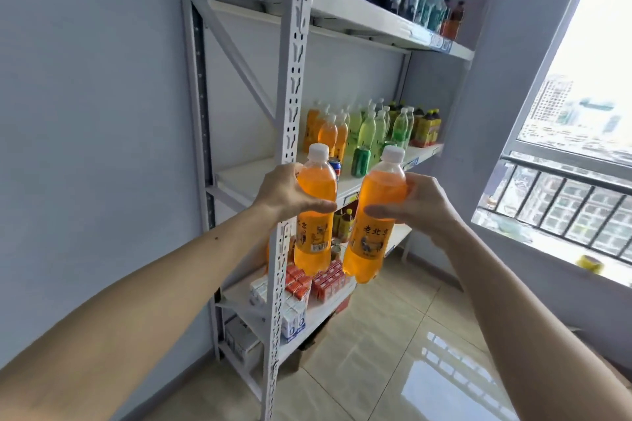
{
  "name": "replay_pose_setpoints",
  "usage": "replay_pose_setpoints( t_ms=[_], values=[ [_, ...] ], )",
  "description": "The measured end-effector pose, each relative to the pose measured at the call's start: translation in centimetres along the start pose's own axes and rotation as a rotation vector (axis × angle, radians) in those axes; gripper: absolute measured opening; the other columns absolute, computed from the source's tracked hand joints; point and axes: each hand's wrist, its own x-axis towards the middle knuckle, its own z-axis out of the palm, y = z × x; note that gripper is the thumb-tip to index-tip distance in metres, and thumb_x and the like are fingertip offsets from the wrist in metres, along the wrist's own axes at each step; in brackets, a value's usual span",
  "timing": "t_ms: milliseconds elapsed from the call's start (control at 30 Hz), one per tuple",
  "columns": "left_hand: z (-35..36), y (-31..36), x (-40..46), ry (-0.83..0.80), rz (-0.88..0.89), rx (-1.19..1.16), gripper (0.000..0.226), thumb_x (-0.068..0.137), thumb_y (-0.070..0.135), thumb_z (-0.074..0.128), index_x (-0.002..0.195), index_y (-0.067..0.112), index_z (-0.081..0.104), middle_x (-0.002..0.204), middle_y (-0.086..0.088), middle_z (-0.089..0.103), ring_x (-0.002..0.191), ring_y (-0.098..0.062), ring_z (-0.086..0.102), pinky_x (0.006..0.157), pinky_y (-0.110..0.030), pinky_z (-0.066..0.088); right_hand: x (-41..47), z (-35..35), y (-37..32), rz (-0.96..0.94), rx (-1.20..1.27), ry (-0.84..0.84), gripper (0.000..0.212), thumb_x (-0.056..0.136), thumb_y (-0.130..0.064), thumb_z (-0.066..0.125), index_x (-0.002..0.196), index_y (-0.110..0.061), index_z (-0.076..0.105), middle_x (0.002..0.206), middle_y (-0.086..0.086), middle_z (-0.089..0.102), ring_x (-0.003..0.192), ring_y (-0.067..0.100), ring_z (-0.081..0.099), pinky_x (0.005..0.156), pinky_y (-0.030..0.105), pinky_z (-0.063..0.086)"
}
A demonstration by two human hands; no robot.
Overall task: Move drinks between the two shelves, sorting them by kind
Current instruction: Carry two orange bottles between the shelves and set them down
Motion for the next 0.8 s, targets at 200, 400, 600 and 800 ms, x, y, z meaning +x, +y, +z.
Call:
replay_pose_setpoints(
  t_ms=[200, 400, 600, 800],
  values=[
    [4.0, -0.6, 9.7, 0.032, -0.013, -0.010, 0.084, 0.058, 0.040, 0.090, 0.128, 0.021, 0.048, 0.119, 0.001, 0.060, 0.106, -0.019, 0.057, 0.085, -0.035, 0.050, 10.8, -1.3, 4.6, -0.023, 0.013, -0.030, 0.071, 0.038, -0.053, 0.088, 0.101, -0.024, 0.070, 0.095, -0.003, 0.073, 0.090, 0.018, 0.070, 0.084, 0.048, 0.058],
    [5.9, -0.3, 18.1, 0.082, -0.050, -0.019, 0.082, 0.068, 0.030, 0.086, 0.135, 0.019, 0.039, 0.126, -0.001, 0.055, 0.112, -0.022, 0.054, 0.081, -0.032, 0.044, 20.3, -2.4, 7.2, -0.044, 0.066, -0.052, 0.070, 0.041, -0.049, 0.090, 0.102, -0.021, 0.071, 0.092, -0.004, 0.075, 0.084, 0.015, 0.073, 0.080, 0.043, 0.060],
    [6.8, -0.3, 24.1, 0.230, -0.081, 0.054, 0.083, 0.070, 0.035, 0.083, 0.135, 0.015, 0.035, 0.134, -0.007, 0.052, 0.119, -0.029, 0.053, 0.090, -0.040, 0.050, 27.9, -2.6, 8.3, -0.086, 0.120, -0.086, 0.073, 0.047, -0.034, 0.093, 0.112, -0.015, 0.066, 0.095, -0.003, 0.075, 0.082, 0.014, 0.073, 0.077, 0.038, 0.060],
    [7.7, -1.2, 29.2, 0.447, -0.142, 0.048, 0.080, 0.074, 0.035, 0.079, 0.138, 0.016, 0.034, 0.130, -0.007, 0.053, 0.115, -0.028, 0.055, 0.088, -0.038, 0.050, 36.2, -2.4, 9.2, -0.153, 0.189, -0.208, 0.086, 0.039, -0.041, 0.091, 0.116, -0.012, 0.063, 0.100, 0.001, 0.073, 0.083, 0.018, 0.073, 0.070, 0.035, 0.061]
  ],
)
